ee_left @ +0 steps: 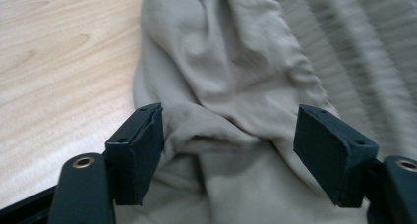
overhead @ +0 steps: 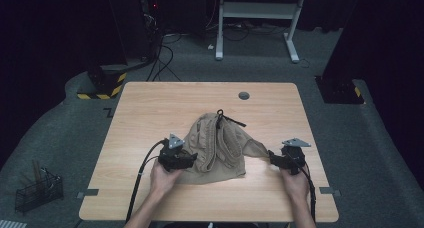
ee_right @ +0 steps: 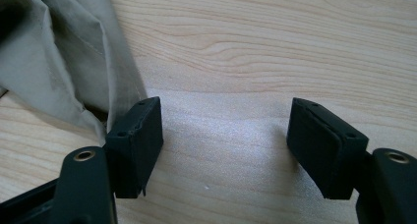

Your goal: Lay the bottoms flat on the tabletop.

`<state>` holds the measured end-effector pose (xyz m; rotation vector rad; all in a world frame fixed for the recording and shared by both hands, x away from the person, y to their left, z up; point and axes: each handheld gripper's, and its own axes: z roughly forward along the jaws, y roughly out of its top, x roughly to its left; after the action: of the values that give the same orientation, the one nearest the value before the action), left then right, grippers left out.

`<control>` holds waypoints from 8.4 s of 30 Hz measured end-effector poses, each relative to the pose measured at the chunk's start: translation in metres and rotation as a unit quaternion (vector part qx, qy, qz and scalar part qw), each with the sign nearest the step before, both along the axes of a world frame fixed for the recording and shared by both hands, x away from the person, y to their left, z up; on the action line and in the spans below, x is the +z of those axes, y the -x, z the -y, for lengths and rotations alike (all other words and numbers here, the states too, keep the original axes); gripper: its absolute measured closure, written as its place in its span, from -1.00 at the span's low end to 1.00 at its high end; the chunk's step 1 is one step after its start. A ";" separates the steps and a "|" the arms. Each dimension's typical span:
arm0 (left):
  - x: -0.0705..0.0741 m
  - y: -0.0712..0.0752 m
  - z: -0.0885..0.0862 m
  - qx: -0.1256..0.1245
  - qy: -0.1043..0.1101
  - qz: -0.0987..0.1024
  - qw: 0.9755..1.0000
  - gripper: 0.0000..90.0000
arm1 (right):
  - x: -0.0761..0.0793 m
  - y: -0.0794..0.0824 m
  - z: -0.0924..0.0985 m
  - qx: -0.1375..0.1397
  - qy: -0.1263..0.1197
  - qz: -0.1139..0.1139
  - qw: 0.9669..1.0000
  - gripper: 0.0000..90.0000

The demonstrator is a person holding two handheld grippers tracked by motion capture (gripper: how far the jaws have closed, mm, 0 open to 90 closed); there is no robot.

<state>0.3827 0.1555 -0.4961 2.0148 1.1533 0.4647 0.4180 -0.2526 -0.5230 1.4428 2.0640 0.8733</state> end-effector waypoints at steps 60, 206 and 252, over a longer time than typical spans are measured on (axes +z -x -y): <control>0.001 0.038 0.036 -0.076 0.002 0.025 0.997 0.72 | 0.000 0.000 0.000 0.000 0.000 0.000 1.000 -0.34; -0.002 -0.130 -0.066 0.148 -0.042 -0.047 0.987 0.46 | 0.000 0.077 -0.129 0.370 -0.008 0.007 0.929 0.84; -0.024 0.012 -0.031 0.080 -0.016 -0.016 0.997 -0.26 | 0.007 0.091 -0.125 0.343 0.007 0.057 0.938 0.17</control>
<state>0.3702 0.1860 -0.5203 1.9715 1.3416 0.5355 0.3273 -0.1275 -0.5156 0.6161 2.5018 1.1546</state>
